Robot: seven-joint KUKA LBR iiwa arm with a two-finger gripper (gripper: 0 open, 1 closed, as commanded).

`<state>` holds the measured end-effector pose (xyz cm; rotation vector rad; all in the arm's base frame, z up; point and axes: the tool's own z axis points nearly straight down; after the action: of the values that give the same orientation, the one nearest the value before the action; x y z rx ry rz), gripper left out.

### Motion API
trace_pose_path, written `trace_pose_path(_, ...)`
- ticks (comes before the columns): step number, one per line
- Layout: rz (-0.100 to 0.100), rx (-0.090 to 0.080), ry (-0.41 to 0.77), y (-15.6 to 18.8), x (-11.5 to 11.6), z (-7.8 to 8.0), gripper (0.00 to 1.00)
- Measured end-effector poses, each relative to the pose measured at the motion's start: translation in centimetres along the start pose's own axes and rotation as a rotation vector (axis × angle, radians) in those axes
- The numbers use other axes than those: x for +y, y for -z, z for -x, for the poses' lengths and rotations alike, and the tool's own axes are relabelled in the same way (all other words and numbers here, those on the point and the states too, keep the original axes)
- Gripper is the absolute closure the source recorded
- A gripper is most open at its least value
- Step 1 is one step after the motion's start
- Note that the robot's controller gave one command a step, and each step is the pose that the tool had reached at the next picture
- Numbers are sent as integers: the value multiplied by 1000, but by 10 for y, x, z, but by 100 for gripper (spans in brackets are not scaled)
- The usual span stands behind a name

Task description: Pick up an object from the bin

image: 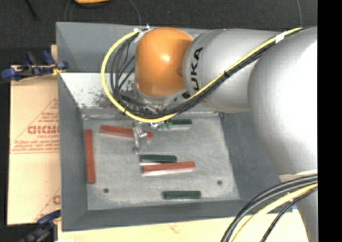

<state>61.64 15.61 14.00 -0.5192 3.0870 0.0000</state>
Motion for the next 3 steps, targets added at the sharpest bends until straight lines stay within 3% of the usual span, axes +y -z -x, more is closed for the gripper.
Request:
trace_pose_path(1,1,6,-158,-41,-9,10,0)
trace_pose_path(2,2,6,-96,-65,-20,33,100)
trace_pose_path(3,3,6,-97,-65,-20,33,100)
